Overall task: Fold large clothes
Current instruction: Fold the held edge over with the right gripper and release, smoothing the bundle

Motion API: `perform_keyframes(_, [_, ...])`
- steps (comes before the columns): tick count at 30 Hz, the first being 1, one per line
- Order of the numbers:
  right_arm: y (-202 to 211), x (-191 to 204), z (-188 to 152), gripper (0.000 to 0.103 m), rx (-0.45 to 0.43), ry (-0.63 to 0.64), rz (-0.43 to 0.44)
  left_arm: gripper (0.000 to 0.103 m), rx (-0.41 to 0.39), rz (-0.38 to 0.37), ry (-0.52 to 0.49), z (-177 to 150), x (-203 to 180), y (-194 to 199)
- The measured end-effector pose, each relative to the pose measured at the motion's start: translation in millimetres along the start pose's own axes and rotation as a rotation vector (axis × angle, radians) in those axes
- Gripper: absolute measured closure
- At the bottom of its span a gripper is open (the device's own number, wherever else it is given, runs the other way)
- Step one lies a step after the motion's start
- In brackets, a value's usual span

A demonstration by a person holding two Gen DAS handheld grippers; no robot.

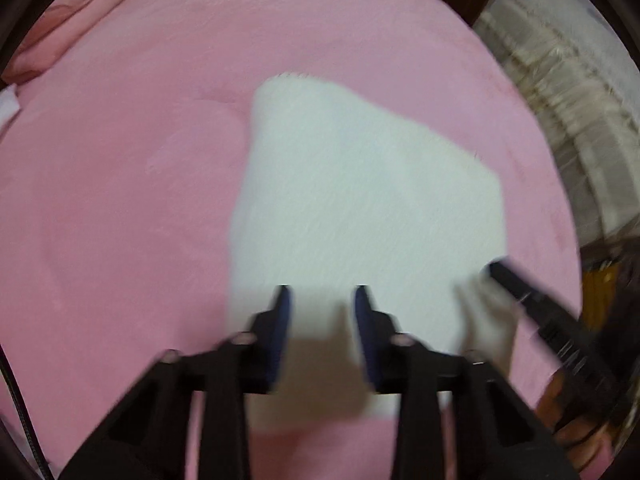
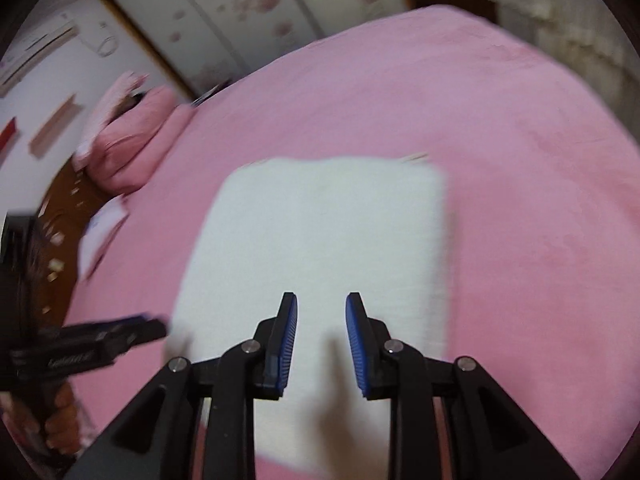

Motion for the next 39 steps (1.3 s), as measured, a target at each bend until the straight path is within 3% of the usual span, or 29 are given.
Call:
perform_keyframes(1, [-11,9,2,0.099,0.008,-0.003,0.038,0.096,-0.015,-0.036,0.031,10,3,-10])
perform_keyframes(3, [-44,26,12,0.101,0.027,-0.058,0.146,0.096,-0.04,-0.103,0.092,37,9,-31])
perform_keyframes(5, [-74,34,27,0.101,0.033,-0.098,0.196,0.096,-0.054,-0.081,0.069,59,11,-51])
perform_keyframes(9, [-115,36,56,0.103,0.012,-0.031,0.064,0.096,-0.114,-0.022,0.032,89,23,-77])
perform_keyframes(11, [-120,15,66,0.103,-0.034,-0.069,-0.045,0.102,-0.145,-0.007,0.008,83,35,-85])
perform_keyframes(14, [-108,-39,69,0.103,-0.098,-0.188,-0.219,0.102,-0.195,-0.075,0.029,78,46,-79])
perform_keyframes(15, [-103,-48,68,0.103,-0.107,-0.213,-0.23,0.102,-0.203,-0.082,0.03,74,53,-79])
perform_keyframes(19, [-90,-41,46,0.103,-0.075,-0.1,-0.223,0.102,-0.203,-0.051,0.003,52,52,-71])
perform_keyframes(24, [-60,-35,-3,0.103,-0.081,-0.016,-0.258,0.102,-0.171,-0.053,-0.025,-13,18,-51])
perform_keyframes(29, [-30,-49,-58,0.103,-0.028,-0.101,-0.247,0.103,-0.15,-0.079,-0.005,-71,16,-30])
perform_keyframes(32, [-15,-40,-82,0.103,0.025,-0.148,-0.26,0.102,-0.066,-0.077,0.008,-101,19,-25])
perform_keyframes(38, [0,-27,-129,0.102,0.233,-0.231,-0.275,0.099,0.14,0.07,-0.012,-153,26,-10])
perform_keyframes(39, [2,-23,-134,0.097,0.262,-0.231,-0.273,0.099,0.172,0.069,-0.014,-161,26,-5])
Point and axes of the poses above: each gripper's, at about its wrist camera, not at the fingertips, and y roughly against the way its jaws point, x to its left, z to its top, the point moved 8 cm from there along -y, roughly the way its jaws point, and after that the axes turned 12 degrees about -z, right-handed, at the moved point
